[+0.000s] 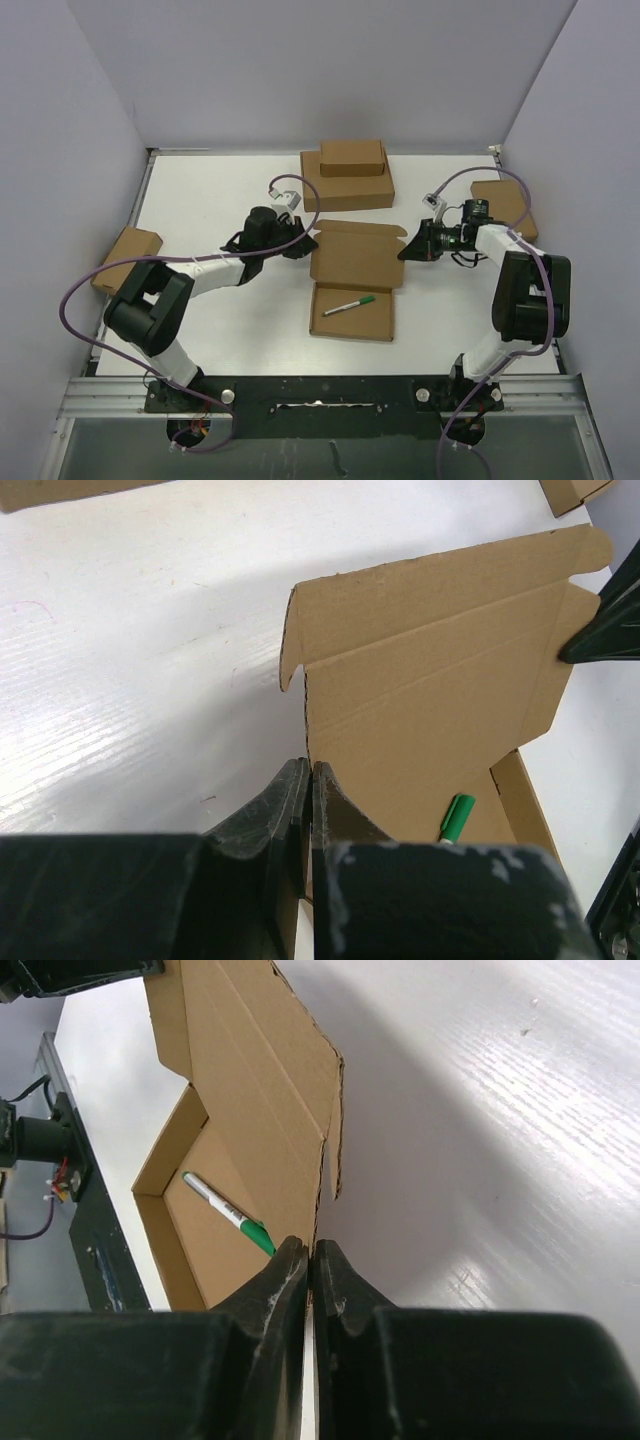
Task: Fold the paper box
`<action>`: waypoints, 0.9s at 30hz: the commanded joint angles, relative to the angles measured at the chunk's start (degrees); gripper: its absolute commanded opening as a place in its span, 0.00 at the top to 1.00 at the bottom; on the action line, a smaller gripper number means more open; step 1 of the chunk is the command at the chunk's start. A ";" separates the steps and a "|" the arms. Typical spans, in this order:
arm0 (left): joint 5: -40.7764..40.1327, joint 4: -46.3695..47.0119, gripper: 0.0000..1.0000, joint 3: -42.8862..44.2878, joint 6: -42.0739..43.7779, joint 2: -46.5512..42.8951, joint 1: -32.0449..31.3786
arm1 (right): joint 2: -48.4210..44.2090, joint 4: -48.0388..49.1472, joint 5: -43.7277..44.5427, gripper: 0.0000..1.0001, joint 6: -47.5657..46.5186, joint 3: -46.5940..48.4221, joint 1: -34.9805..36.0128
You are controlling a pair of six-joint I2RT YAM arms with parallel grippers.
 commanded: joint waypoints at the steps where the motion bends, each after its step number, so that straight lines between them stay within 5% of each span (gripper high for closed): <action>1: -1.15 1.31 1.00 1.52 -0.72 -4.59 -1.43 | -6.54 4.25 2.09 1.00 0.34 -0.11 0.44; 16: -26.78 -6.25 1.00 11.03 0.27 -4.31 -9.18 | -16.37 12.07 30.93 1.00 3.11 2.50 12.54; 27: -32.28 -2.36 1.00 15.64 4.02 -0.44 -10.50 | -12.74 22.27 48.32 1.00 2.61 4.81 20.63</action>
